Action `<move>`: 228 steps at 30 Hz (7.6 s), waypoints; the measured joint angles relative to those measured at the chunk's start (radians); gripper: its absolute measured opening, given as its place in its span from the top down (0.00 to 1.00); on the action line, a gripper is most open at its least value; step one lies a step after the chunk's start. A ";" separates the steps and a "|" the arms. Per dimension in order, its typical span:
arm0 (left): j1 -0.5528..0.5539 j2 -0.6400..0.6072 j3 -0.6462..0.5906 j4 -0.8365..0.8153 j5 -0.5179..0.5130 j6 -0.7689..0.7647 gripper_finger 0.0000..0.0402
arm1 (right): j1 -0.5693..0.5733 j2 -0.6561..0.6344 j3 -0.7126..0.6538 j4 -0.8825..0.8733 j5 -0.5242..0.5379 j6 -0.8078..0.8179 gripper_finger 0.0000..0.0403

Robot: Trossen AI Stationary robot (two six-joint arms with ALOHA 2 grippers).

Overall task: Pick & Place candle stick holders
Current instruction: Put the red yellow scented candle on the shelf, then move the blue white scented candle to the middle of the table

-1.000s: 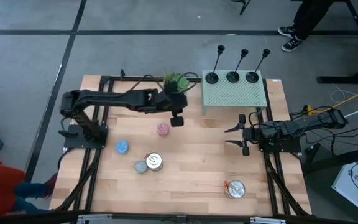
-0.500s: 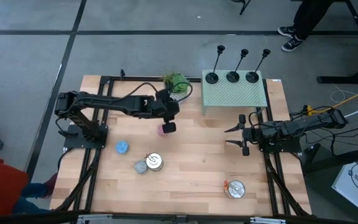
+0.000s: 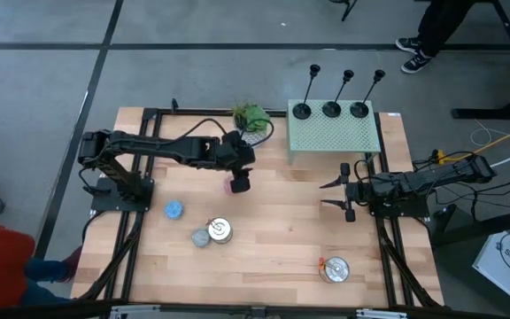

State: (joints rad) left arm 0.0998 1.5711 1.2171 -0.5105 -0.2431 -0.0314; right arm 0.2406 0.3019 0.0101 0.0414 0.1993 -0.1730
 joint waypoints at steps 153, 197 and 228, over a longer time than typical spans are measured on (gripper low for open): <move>0.153 0.297 0.551 -0.021 0.113 0.167 0.26 | 0.000 0.004 0.000 0.002 0.000 0.000 0.49; 0.215 0.532 0.551 0.331 0.173 0.081 0.26 | 0.000 0.005 0.000 0.000 0.000 -0.001 0.49; 0.247 0.554 0.551 0.414 0.208 0.097 0.17 | 0.000 0.005 0.000 0.000 0.000 0.000 0.49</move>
State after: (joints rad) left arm 0.3470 2.1252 1.7679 -0.0968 -0.0354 0.0658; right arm 0.2405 0.3065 0.0101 0.0410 0.1989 -0.1734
